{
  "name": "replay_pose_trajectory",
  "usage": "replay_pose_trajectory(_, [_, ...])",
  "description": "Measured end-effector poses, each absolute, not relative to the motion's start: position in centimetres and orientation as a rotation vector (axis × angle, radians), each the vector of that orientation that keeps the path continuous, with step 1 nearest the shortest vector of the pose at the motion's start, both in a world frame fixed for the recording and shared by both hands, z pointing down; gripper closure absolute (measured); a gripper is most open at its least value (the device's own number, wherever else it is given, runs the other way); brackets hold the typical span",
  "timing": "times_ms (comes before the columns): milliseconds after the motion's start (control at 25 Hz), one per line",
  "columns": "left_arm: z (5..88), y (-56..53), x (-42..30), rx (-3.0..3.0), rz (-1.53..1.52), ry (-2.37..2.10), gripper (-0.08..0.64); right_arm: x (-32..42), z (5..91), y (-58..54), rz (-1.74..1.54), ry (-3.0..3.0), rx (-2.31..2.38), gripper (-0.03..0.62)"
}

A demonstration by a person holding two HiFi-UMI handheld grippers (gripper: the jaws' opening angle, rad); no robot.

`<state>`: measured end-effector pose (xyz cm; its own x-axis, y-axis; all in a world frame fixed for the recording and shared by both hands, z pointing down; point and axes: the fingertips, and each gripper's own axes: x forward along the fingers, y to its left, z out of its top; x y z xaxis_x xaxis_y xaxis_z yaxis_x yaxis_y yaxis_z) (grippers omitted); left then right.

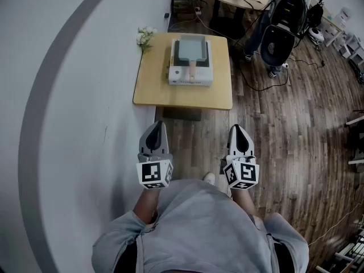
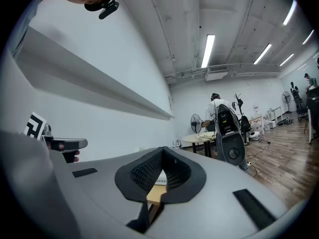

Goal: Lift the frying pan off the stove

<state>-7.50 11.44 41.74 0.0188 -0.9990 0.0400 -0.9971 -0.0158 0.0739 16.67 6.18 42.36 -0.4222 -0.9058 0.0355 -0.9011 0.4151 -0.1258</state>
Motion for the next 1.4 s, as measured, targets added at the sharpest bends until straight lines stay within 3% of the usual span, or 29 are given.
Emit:
replay_pose_trajectory(440, [41.7,11.4,-6.4,2.169,-0.03,-2.151,0.555,17.8,42.1,6.6,-0.18,2.606,-1.661,0.594])
replay_pose_trajectory(1040, [43.8,11.2,3.3,2.129,0.012,-2.114,0.556,26.8,44.4,5.4,-0.241,2.639,-1.668,0.594])
replay_pose_trajectory(1400, [44.3,11.7,4.0,2.098,0.095,-2.13,0.555,29.5,46.9,3.8,-0.311,2.634,-1.72,0.594])
